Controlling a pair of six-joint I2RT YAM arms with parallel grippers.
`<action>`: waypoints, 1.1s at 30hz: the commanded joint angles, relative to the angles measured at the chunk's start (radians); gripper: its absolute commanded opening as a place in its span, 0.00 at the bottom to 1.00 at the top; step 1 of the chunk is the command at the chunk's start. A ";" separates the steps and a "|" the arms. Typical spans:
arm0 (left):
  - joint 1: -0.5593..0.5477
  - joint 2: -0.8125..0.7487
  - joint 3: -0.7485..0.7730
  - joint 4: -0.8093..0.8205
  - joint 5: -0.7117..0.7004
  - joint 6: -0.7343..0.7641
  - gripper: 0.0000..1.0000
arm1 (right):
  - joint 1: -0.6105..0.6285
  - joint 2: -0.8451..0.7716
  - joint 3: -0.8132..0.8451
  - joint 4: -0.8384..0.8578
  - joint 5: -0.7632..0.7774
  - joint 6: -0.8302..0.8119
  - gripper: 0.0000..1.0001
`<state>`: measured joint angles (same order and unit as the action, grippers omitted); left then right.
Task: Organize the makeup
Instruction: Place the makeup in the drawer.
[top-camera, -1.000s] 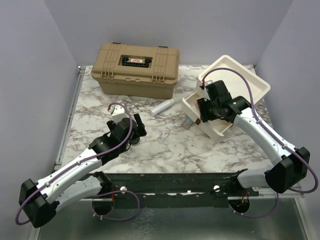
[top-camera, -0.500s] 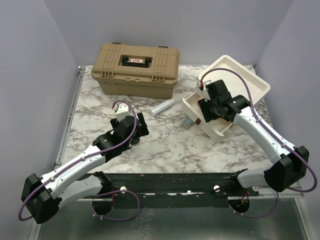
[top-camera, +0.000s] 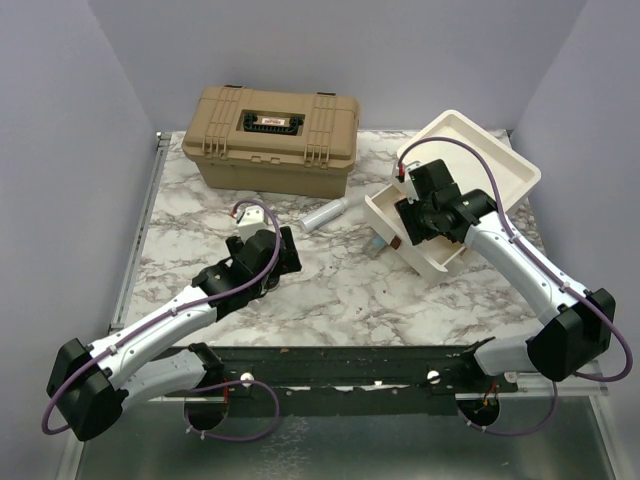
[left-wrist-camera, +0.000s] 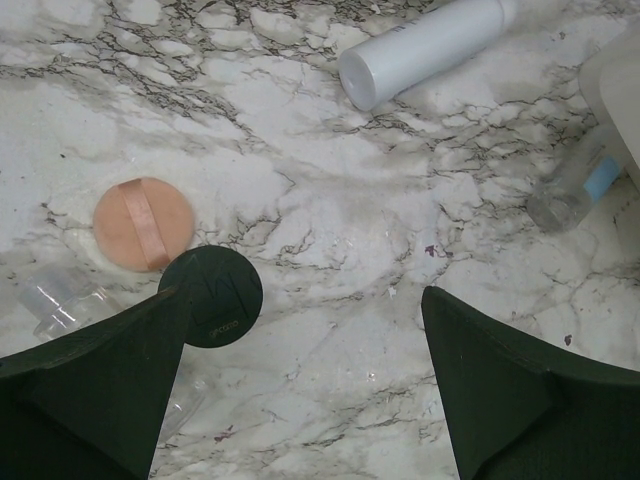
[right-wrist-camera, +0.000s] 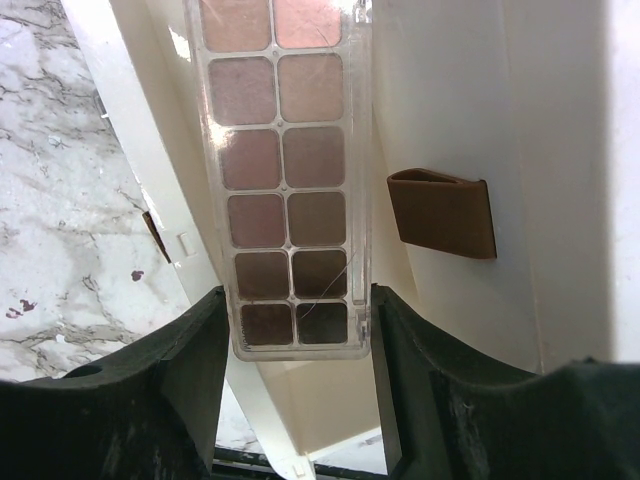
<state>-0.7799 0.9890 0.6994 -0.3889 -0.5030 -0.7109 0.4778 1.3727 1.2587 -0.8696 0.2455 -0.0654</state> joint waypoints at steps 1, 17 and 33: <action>0.006 0.002 0.028 0.017 0.023 0.012 0.99 | -0.010 0.002 -0.012 0.015 0.069 -0.007 0.49; 0.011 -0.007 0.010 0.021 0.027 0.001 0.99 | -0.010 -0.007 -0.016 -0.002 0.041 0.006 0.56; 0.013 -0.020 -0.004 0.023 0.028 -0.012 0.99 | -0.010 -0.009 -0.017 -0.015 0.026 0.011 0.61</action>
<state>-0.7723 0.9829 0.6991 -0.3824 -0.4942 -0.7151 0.4774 1.3724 1.2556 -0.8669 0.2470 -0.0601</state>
